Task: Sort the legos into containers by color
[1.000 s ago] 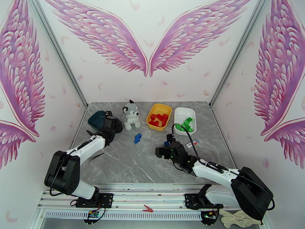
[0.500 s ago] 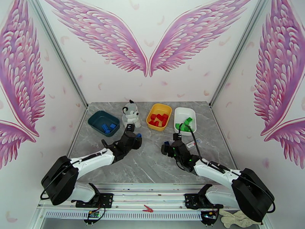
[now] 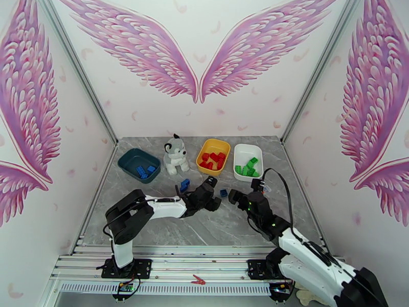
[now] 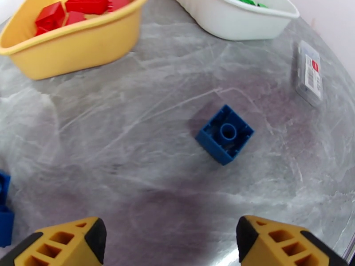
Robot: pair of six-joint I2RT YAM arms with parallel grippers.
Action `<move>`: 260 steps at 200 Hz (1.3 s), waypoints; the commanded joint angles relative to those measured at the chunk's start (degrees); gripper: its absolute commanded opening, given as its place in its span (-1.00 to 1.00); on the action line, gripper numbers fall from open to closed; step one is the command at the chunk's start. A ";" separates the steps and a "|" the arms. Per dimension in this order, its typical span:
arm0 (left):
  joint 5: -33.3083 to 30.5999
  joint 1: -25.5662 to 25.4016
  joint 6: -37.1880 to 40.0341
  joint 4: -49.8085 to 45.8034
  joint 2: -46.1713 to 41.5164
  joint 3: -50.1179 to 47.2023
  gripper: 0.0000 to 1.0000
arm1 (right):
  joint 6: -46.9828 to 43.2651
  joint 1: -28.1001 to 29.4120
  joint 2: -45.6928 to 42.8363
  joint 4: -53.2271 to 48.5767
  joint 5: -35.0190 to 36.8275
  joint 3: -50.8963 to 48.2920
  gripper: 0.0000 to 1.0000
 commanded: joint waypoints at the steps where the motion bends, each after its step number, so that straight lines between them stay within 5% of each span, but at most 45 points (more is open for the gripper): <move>1: 1.13 -0.47 2.47 0.98 3.64 3.78 0.64 | 0.99 -0.43 -6.47 -5.98 2.07 -1.65 0.98; 82: -1.08 -0.34 6.76 -3.98 13.63 16.95 0.55 | 0.30 -0.40 -13.37 -9.94 -0.20 -1.09 0.99; 142: -1.82 -0.19 8.05 -7.15 17.99 22.62 0.29 | 0.03 -0.47 -13.36 -9.41 -1.03 -1.28 0.98; 222: -0.33 -0.69 7.05 -5.04 16.32 19.41 -0.33 | -0.01 -0.40 -13.29 -8.85 -1.05 -1.66 0.99; 260: -1.58 -0.69 5.54 -0.68 9.21 11.15 -0.44 | -0.39 -0.42 -12.49 -6.23 -3.20 -2.56 0.98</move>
